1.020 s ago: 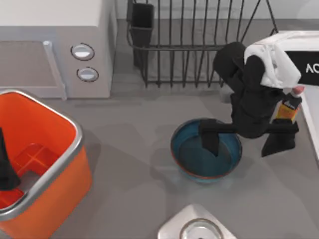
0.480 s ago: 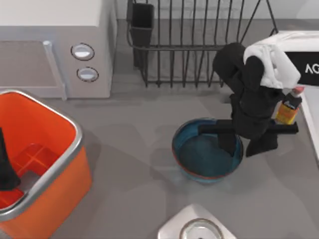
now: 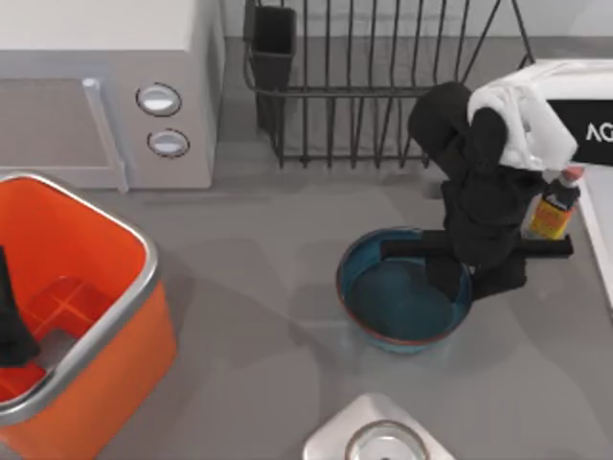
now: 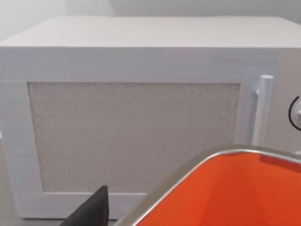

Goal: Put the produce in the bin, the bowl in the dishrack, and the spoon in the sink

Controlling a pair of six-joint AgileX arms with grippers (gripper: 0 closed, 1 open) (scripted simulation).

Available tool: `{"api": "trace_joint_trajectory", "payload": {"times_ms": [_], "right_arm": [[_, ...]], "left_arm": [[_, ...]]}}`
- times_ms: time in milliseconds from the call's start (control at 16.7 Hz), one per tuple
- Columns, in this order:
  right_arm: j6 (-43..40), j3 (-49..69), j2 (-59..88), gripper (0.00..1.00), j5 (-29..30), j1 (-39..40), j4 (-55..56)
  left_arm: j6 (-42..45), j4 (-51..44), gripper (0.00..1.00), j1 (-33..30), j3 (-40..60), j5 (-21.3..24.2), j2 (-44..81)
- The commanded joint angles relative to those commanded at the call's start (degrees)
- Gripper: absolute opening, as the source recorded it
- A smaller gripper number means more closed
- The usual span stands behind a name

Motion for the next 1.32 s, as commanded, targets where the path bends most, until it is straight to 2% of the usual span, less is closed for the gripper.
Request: {"api": "trace_joint_trajectory", "payload": {"times_ms": [360, 840, 1140, 1320], "right_arm": [[0.2, 2.2, -0.6, 0.00, 0.0, -0.1, -2.4], [-0.2, 15.4, -5.4, 0.00, 0.0, -0.2, -20.7], [-0.2, 15.5, -5.4, 0.00, 0.1, -0.1, -20.9], [-1.9, 15.3, -7.2, 0.00, 3.6, 2.0, -17.3]], "left_arm": [[0.0, 0.0, 1.00, 0.0, 0.0, 0.0, 0.0], [0.0, 0.0, 1.00, 0.0, 0.0, 0.0, 0.0], [0.0, 0.0, 1.00, 0.0, 0.0, 0.0, 0.0], [0.0, 0.0, 1.00, 0.0, 0.0, 0.0, 0.0]]}}
